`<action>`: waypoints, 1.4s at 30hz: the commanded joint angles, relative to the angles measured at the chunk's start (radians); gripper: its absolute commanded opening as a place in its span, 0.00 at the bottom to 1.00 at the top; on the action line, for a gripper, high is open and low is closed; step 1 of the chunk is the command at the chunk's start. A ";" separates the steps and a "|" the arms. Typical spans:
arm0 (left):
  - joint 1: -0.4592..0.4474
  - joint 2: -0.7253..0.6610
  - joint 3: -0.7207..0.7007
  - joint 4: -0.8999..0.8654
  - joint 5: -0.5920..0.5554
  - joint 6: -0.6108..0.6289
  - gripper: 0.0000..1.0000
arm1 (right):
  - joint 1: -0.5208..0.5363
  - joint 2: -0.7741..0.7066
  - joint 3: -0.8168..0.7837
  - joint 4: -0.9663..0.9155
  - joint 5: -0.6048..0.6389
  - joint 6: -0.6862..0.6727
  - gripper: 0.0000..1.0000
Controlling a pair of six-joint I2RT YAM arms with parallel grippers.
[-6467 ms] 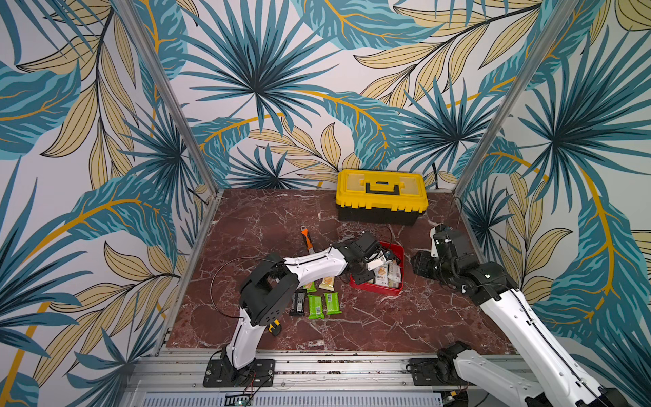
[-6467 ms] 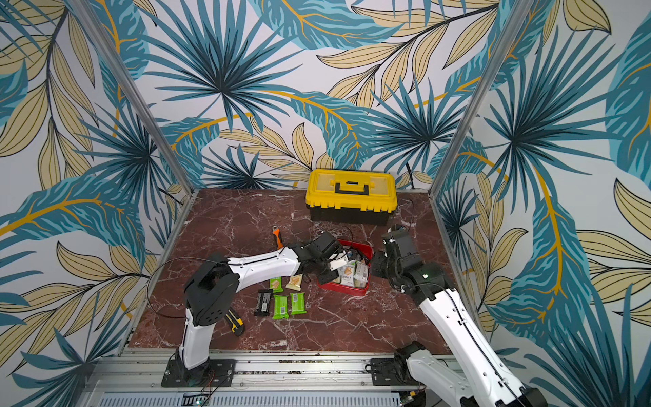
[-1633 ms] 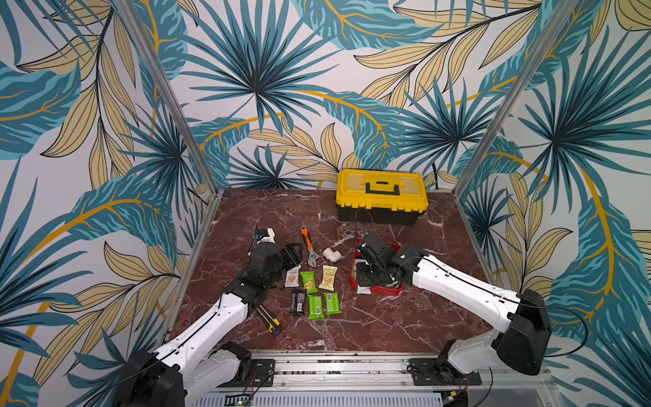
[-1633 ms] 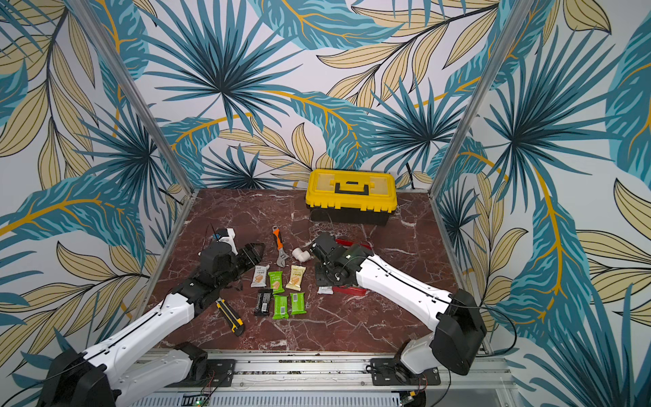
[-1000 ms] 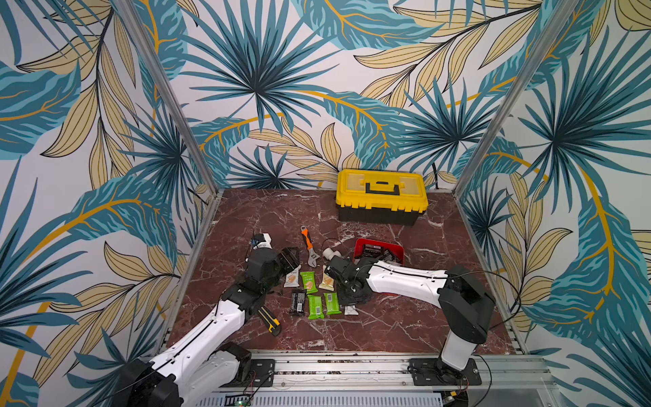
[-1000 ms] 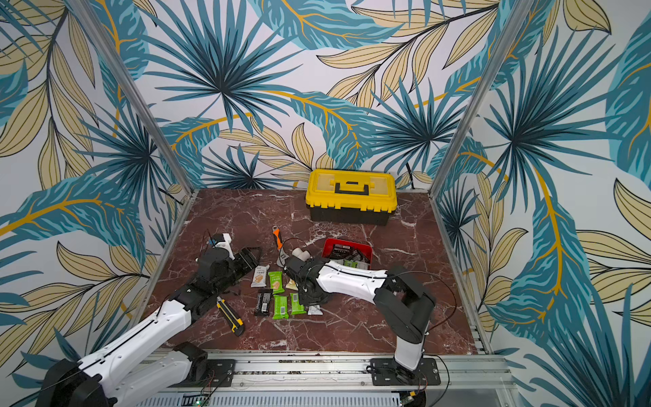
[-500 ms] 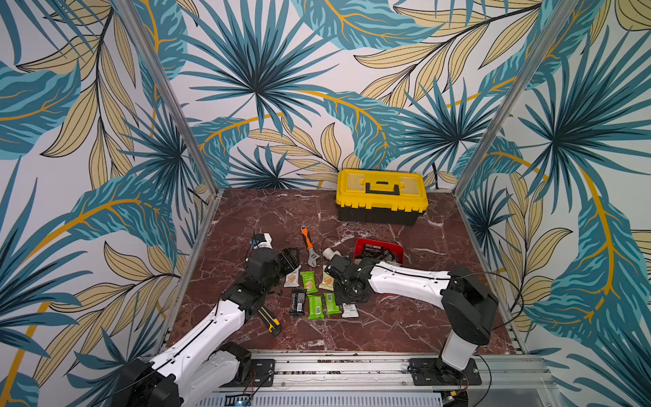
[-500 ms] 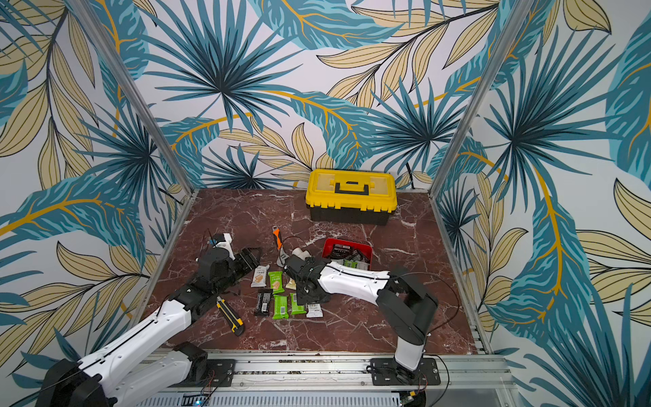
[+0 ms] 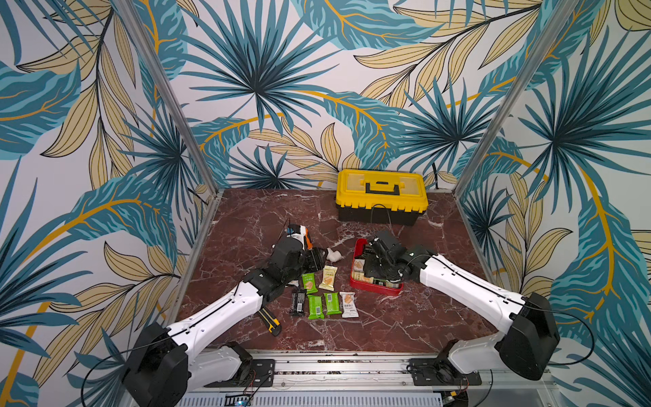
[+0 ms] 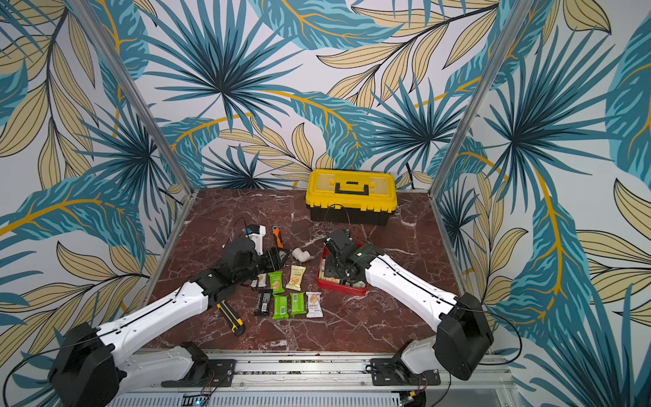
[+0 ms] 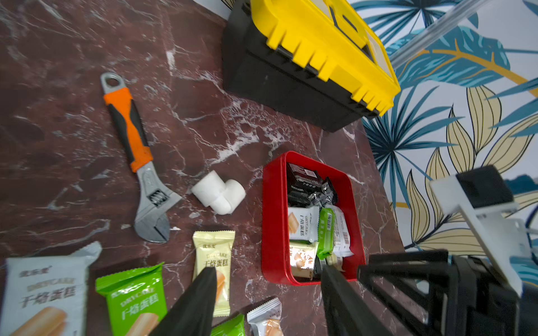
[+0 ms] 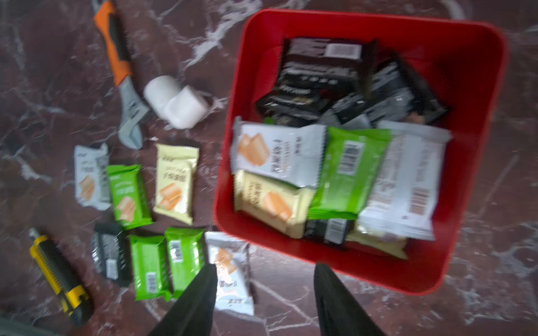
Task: Take the cookies out of the storage box
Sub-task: Pick up the cookie from the storage box.
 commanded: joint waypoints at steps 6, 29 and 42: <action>-0.127 0.216 0.117 0.043 -0.026 0.060 0.61 | -0.144 0.028 -0.106 0.122 -0.048 -0.110 0.64; -0.157 0.462 0.160 0.196 0.042 -0.002 0.59 | -0.202 0.188 -0.143 0.269 -0.076 -0.147 0.59; -0.157 0.520 0.159 0.254 0.102 -0.052 0.48 | -0.202 0.207 -0.164 0.307 -0.089 -0.141 0.56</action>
